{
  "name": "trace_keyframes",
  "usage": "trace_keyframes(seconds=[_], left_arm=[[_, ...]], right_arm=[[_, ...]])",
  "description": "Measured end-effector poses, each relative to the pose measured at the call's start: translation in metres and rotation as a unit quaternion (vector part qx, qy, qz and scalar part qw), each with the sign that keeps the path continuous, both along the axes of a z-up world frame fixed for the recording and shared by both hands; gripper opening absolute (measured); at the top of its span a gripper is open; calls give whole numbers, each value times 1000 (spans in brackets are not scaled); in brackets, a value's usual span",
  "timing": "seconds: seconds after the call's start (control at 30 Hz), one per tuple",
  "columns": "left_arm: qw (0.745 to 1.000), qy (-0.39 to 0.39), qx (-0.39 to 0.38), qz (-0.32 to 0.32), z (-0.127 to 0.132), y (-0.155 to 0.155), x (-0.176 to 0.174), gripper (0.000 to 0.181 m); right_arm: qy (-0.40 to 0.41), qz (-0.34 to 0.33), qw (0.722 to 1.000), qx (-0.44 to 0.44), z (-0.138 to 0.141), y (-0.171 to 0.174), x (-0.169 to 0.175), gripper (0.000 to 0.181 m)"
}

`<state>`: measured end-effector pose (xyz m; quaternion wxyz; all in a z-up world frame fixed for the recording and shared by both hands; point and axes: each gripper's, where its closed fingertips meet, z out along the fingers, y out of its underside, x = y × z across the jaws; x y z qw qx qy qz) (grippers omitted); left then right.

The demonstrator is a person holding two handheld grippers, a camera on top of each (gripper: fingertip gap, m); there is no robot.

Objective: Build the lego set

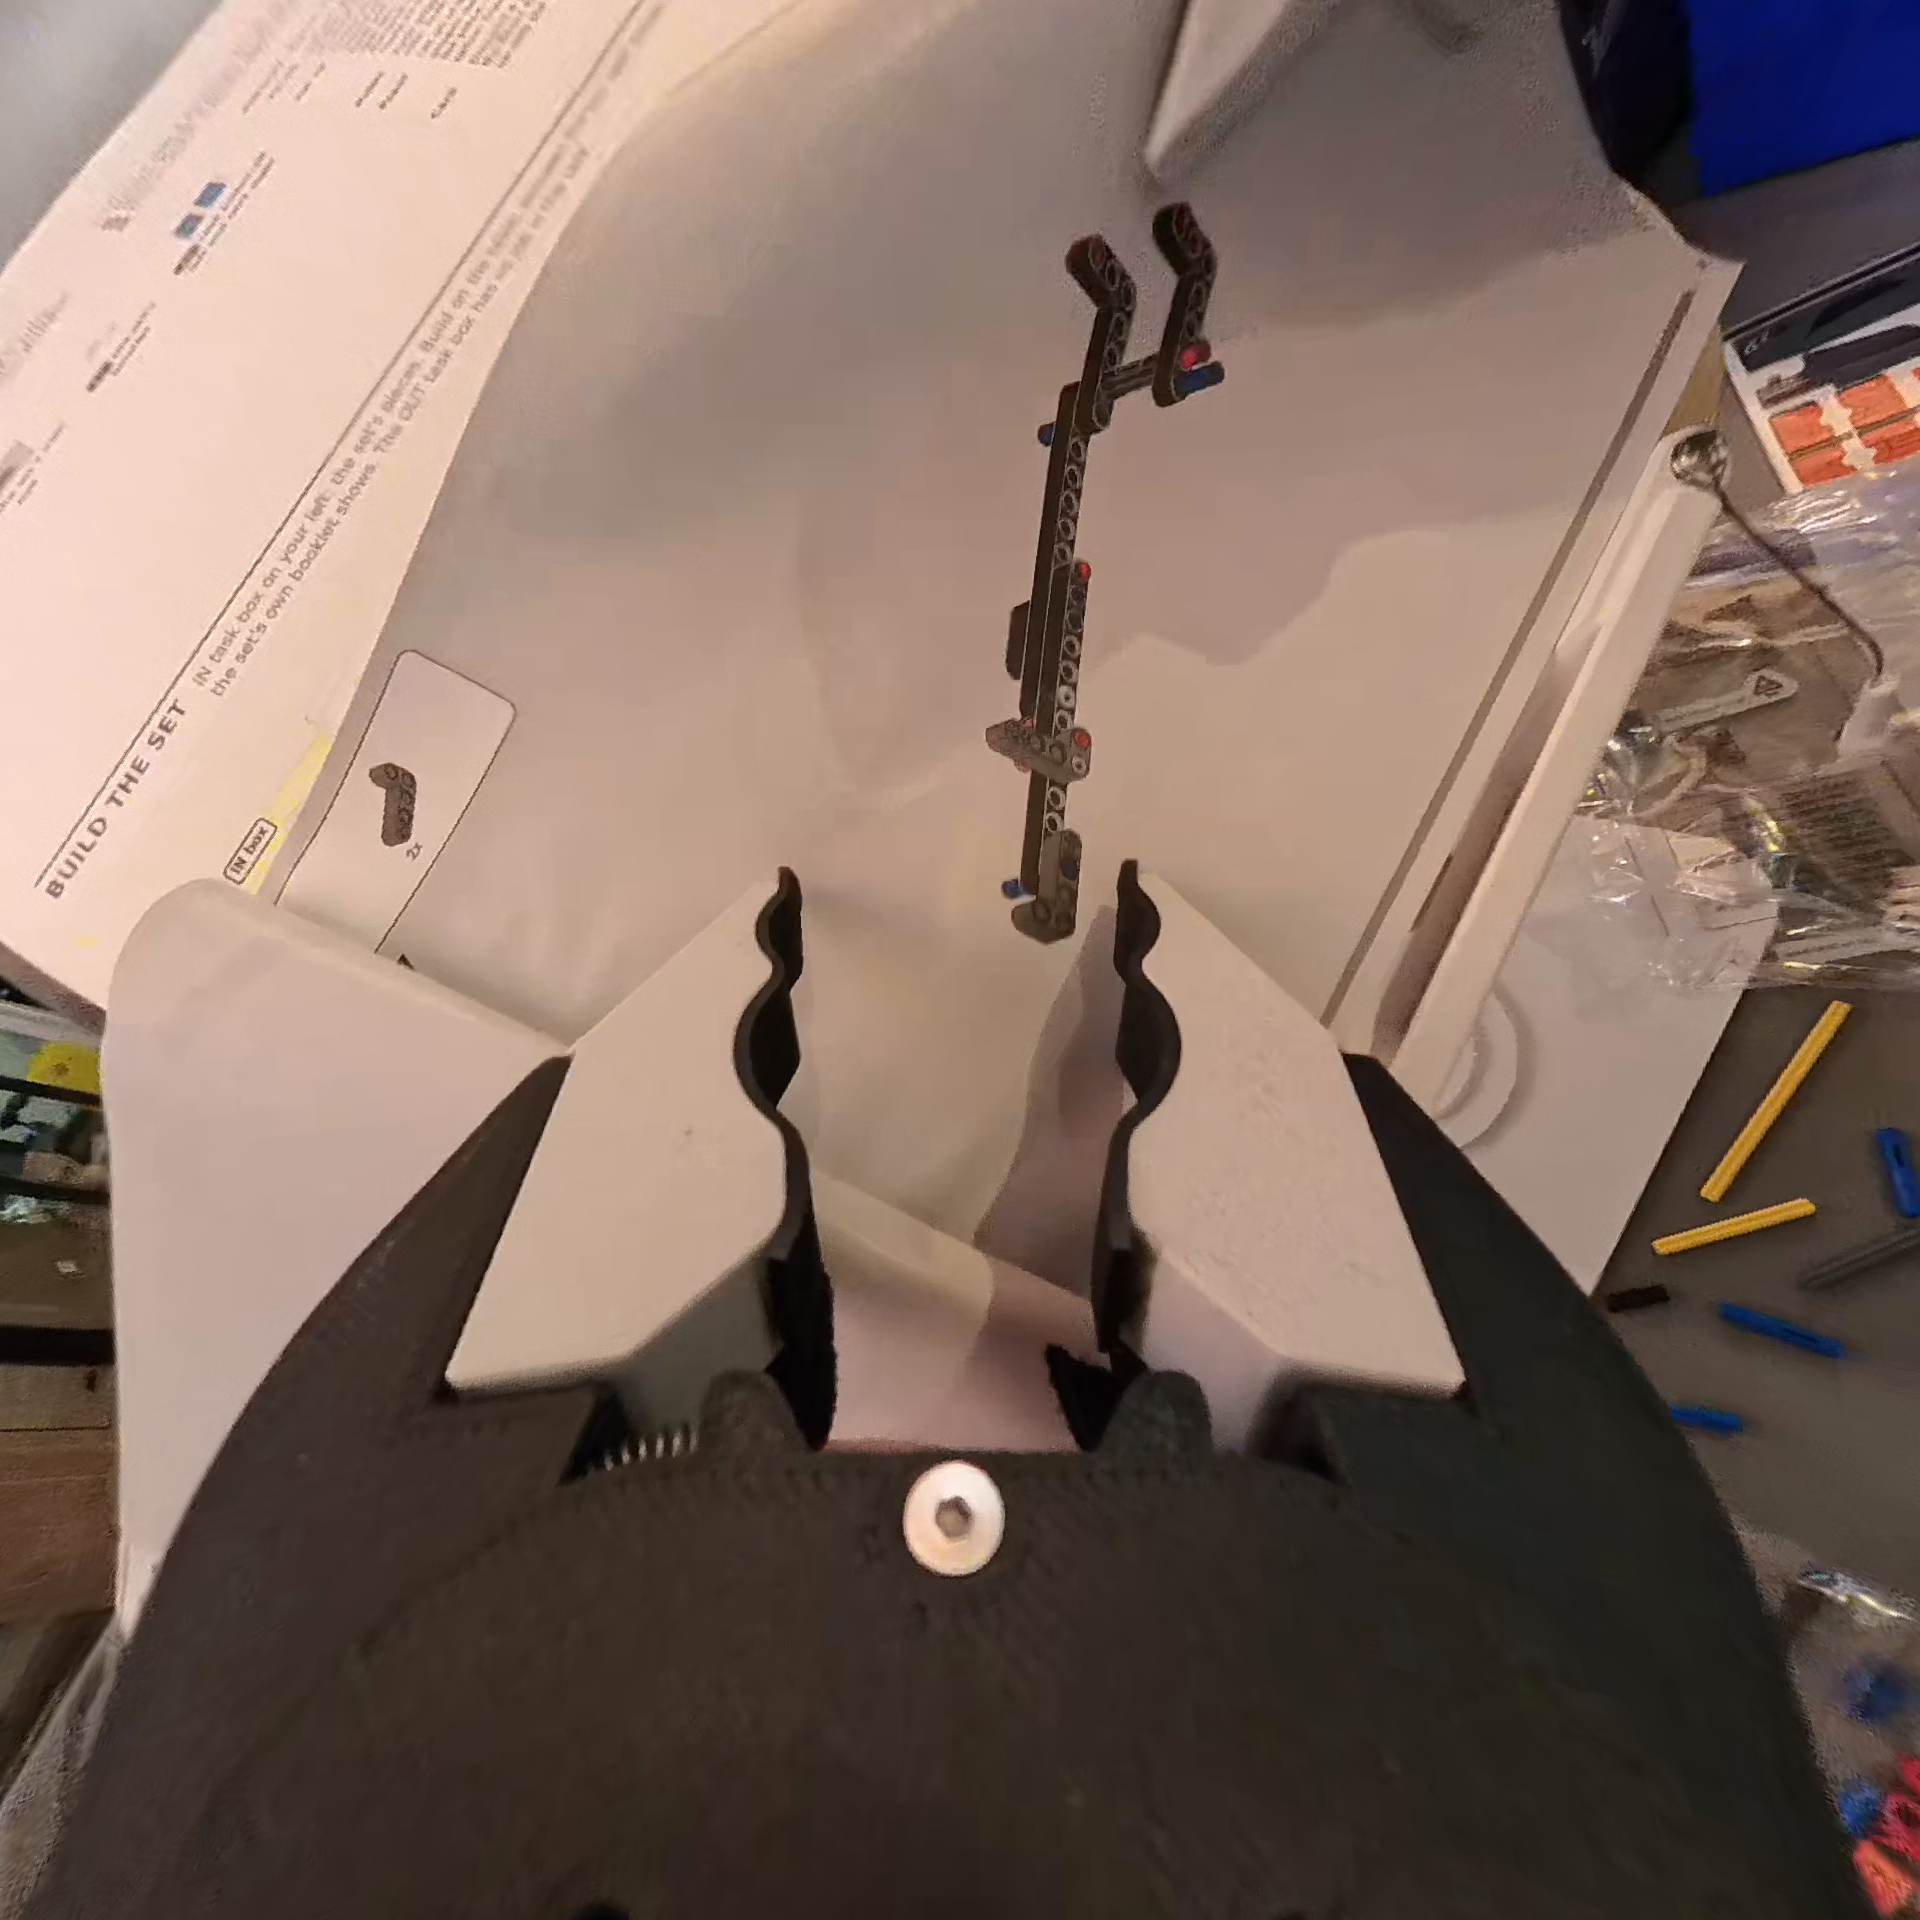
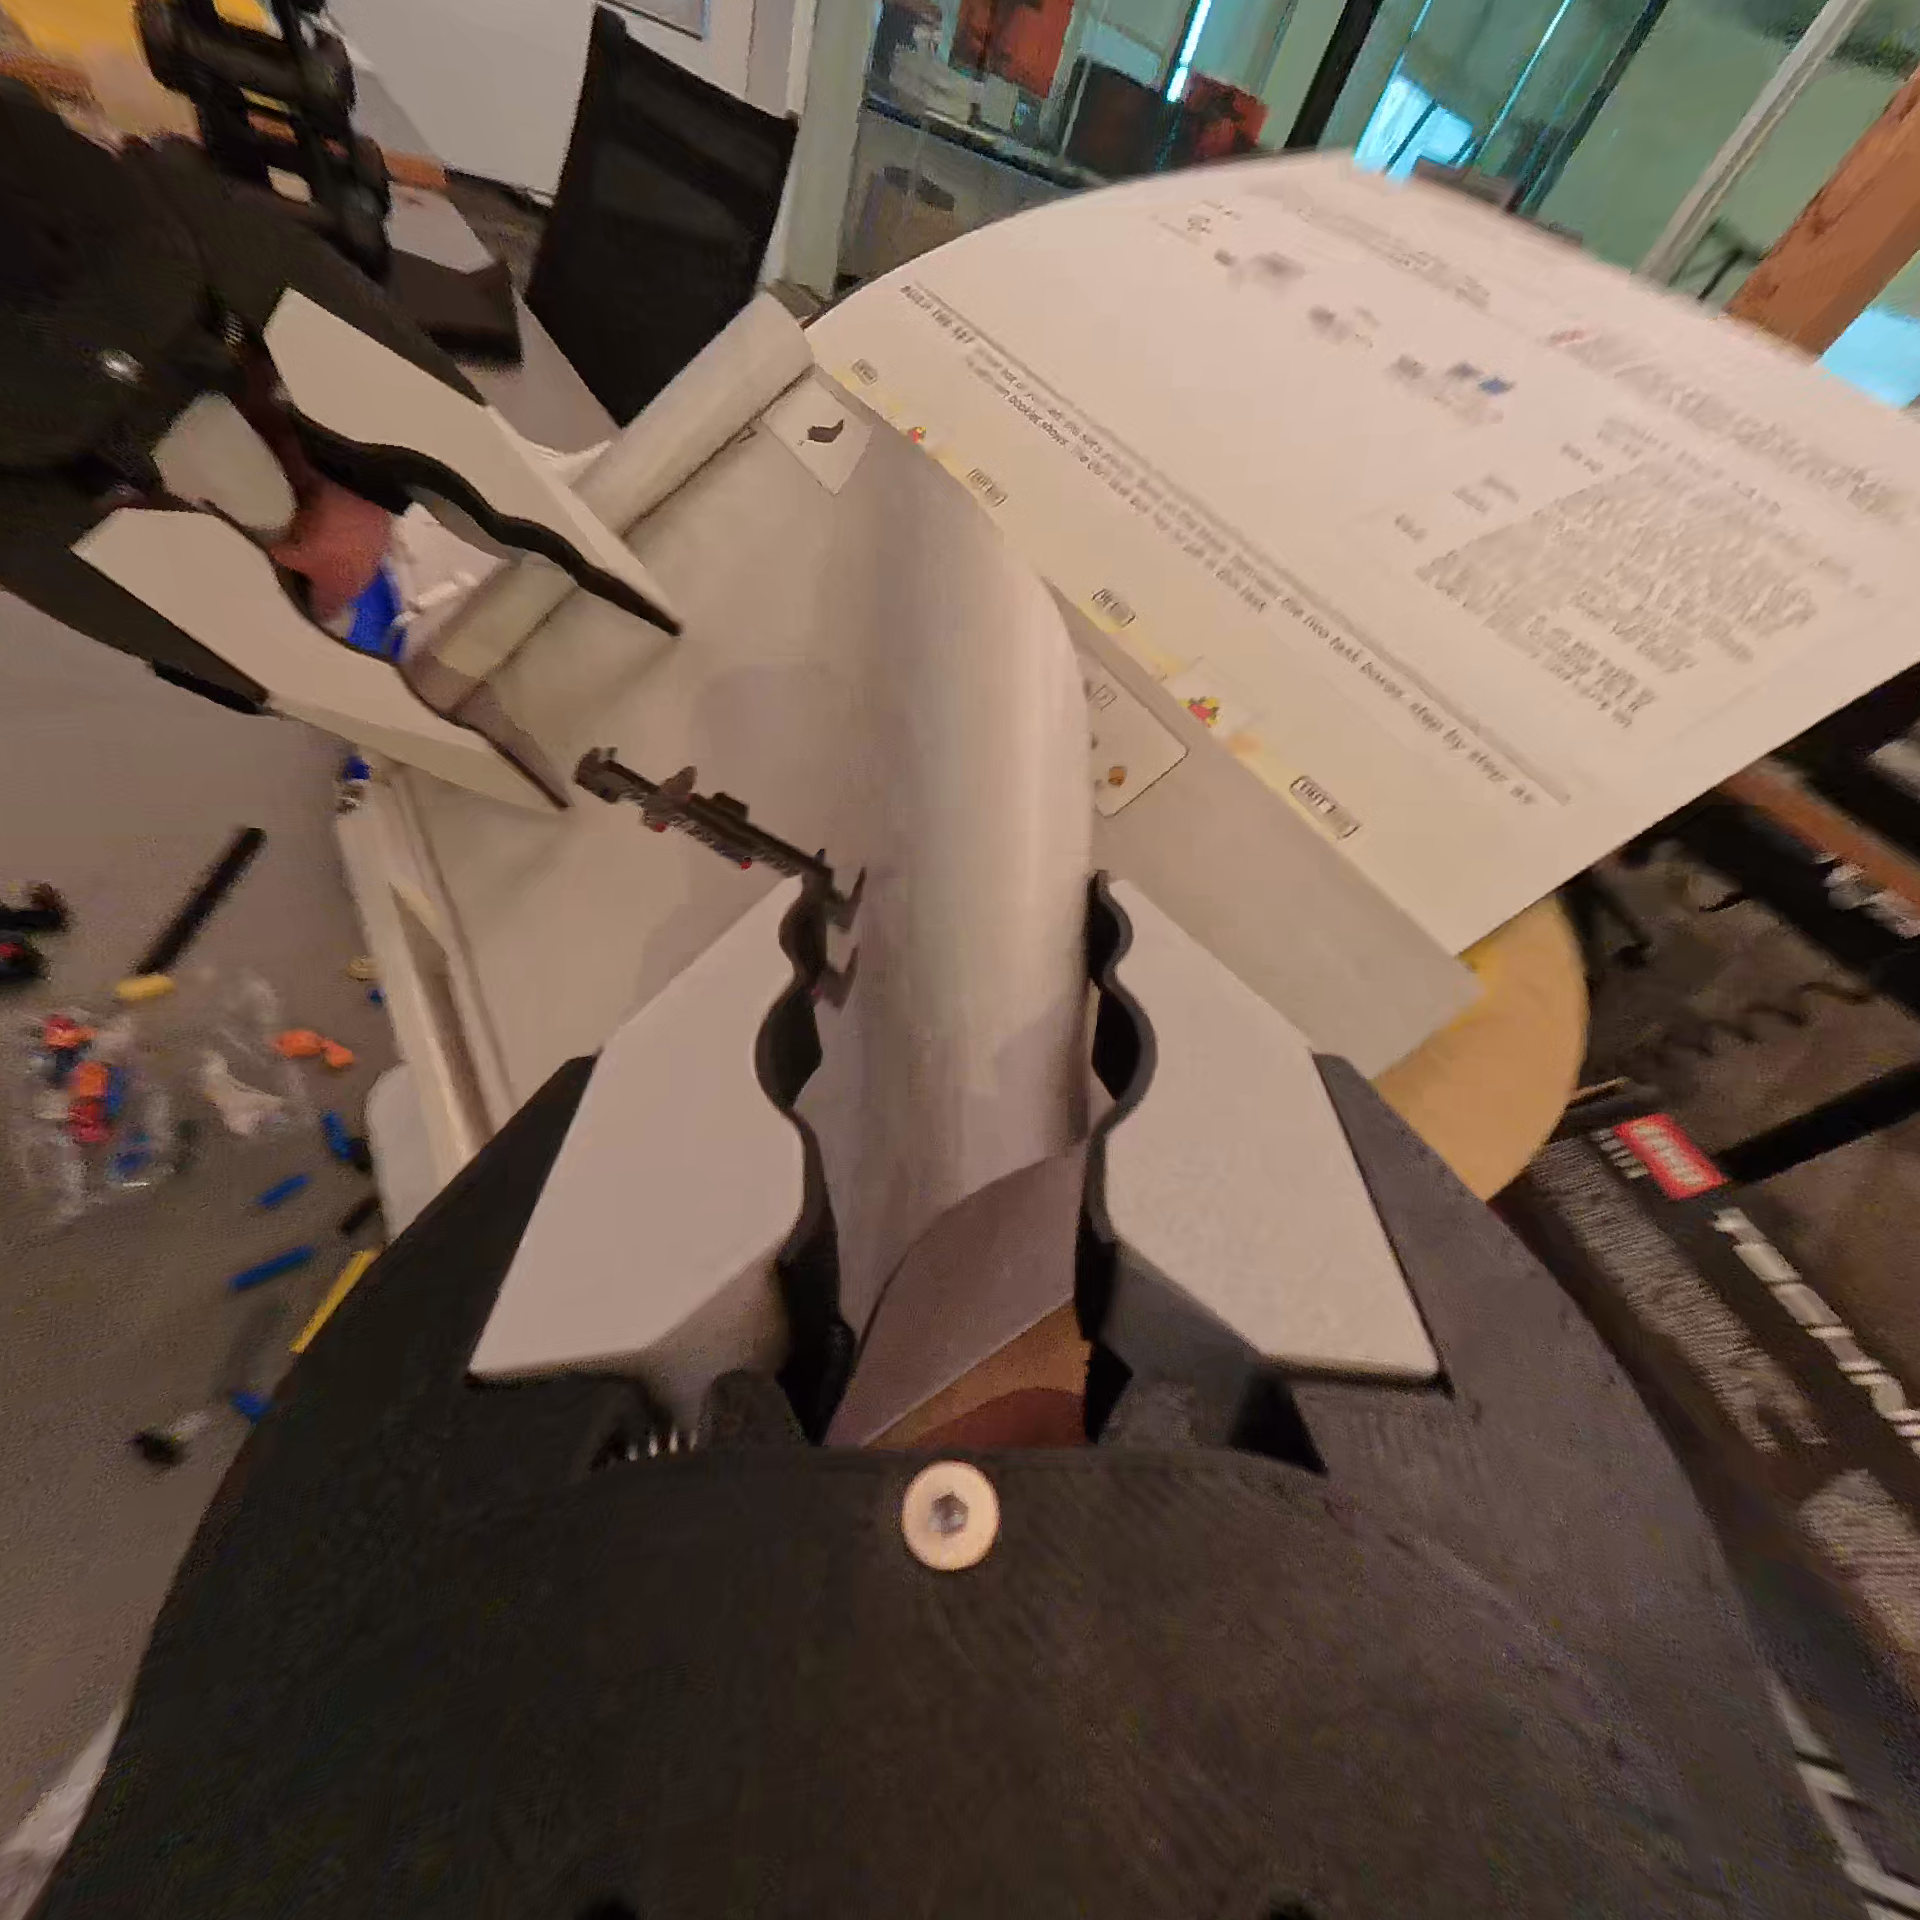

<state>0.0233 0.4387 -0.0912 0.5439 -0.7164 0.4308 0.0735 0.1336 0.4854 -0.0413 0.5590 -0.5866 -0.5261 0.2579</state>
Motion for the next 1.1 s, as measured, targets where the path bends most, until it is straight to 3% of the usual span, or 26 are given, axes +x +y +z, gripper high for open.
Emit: trace_keyframes(seconds=[0.03,0.13,0.4,0.57,0.73,0.9,1.1], left_arm=[[1000,-6,-3,-2,1,0,3,57],[1000,-27,-8,-9,7,0,14,58],[986,-142,-21,-79,46,-18,77,61],[969,-209,-50,-118,58,-26,114,63],[932,-313,-92,-159,73,-37,120,62],[916,-346,-91,-180,77,-44,116,69],[906,-374,-63,-187,80,-41,112,56]], right_arm=[[8,9,1000,-19,-3,-5,1,51],[37,43,997,-57,-9,-23,2,64],[161,103,976,-104,17,-72,14,73],[189,147,963,-128,17,-89,6,65],[159,151,973,-73,12,-104,-3,63],[154,176,969,-74,11,-109,-8,68],[158,187,966,-79,12,-110,-8,66]])
